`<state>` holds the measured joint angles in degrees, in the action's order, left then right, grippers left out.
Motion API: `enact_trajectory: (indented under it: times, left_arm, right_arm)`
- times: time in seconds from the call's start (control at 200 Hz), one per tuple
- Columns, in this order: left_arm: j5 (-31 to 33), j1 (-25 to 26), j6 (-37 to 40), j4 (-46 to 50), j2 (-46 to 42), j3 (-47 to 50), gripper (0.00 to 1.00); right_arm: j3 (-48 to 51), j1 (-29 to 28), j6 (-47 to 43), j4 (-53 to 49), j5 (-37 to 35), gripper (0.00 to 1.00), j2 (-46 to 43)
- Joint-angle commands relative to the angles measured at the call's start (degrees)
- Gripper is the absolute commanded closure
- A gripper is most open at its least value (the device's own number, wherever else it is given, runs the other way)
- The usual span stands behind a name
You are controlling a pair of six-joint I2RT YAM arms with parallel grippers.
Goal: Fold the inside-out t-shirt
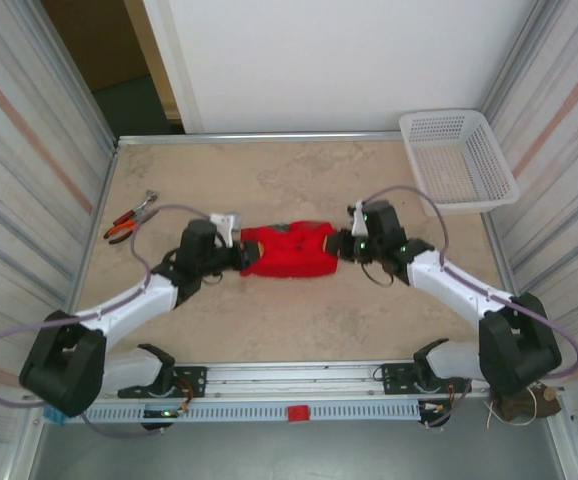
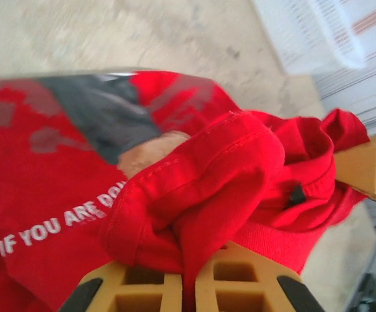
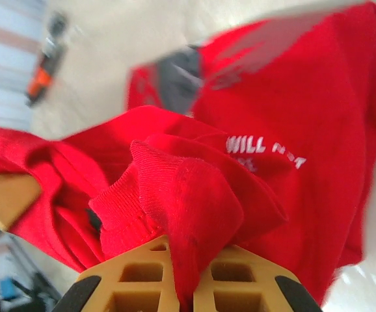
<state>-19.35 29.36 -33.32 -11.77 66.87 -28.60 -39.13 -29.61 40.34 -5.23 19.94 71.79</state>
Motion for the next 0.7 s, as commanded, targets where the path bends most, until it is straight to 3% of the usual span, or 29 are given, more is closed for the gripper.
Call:
enact_trajectory:
  times: [0.0,0.205,0.691]
  left_arm:
    - [9.3,1.1,-0.5,-4.6,-4.5,4.1,1.00]
    - [14.0,0.9,3.7,-3.3,-1.4,1.3,1.00]
    - [21.6,-0.4,6.6,-6.9,25.6,-9.4,1.00]
  right_arm:
    - [4.1,-1.7,0.5,3.9,-9.1,1.00,-3.8]
    - [1.8,-1.3,-2.5,4.4,-12.3,1.00,-0.7]
    - [-7.8,1.4,-4.3,8.2,-14.5,1.00,22.2]
